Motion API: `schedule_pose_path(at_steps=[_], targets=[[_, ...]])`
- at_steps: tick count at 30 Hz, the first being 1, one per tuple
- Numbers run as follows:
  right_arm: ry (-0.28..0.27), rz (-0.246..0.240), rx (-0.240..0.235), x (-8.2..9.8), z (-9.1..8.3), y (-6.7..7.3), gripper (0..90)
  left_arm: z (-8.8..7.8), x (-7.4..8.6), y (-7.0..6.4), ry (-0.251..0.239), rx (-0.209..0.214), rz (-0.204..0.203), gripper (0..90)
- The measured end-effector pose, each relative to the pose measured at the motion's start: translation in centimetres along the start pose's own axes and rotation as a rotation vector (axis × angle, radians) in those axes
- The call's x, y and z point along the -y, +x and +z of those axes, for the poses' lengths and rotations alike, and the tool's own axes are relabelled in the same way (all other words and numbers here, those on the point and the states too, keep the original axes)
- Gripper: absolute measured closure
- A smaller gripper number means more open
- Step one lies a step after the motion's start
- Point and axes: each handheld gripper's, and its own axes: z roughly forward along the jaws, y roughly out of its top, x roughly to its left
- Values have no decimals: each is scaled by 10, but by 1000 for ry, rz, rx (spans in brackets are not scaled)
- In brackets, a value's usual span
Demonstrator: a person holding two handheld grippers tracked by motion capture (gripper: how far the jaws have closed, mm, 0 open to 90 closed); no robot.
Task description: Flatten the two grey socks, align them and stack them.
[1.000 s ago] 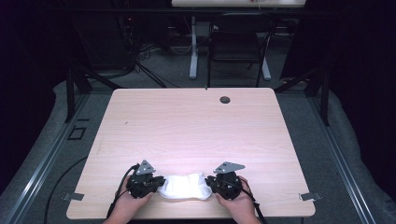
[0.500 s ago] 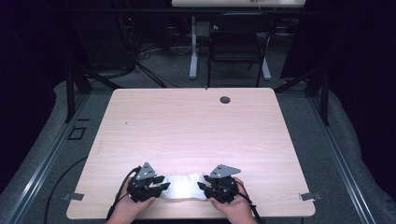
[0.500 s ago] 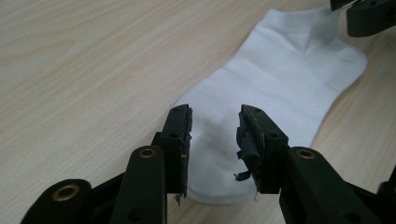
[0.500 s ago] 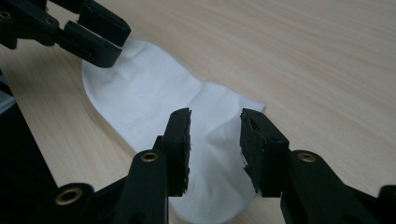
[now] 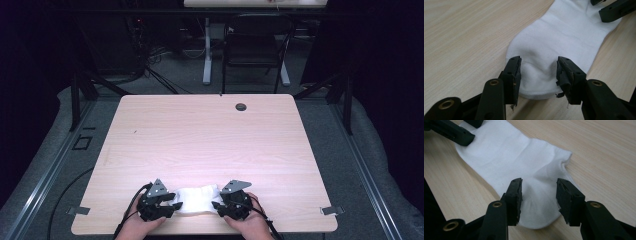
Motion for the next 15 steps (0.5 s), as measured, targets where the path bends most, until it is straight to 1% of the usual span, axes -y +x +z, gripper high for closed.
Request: schedule_pose_path(at_steps=[2,6,10,12,14,15], targets=[[-1,2,3,0,0,0,559,1,1,0,-7,-1,-2,533],[3,2,7,0,2,0,562,3,0,2,-12,-11,13,531],[-12,10,14,-2,5,-3,565,6,-2,6,-26,-26,2,533],[-16,18,16,-4,7,-6,568,7,-4,9,-29,-36,5,533],[-22,25,18,-6,9,-8,571,9,-5,12,-35,-39,-1,533],[-25,25,17,-7,10,-9,573,10,-5,12,-39,-42,-12,533]])
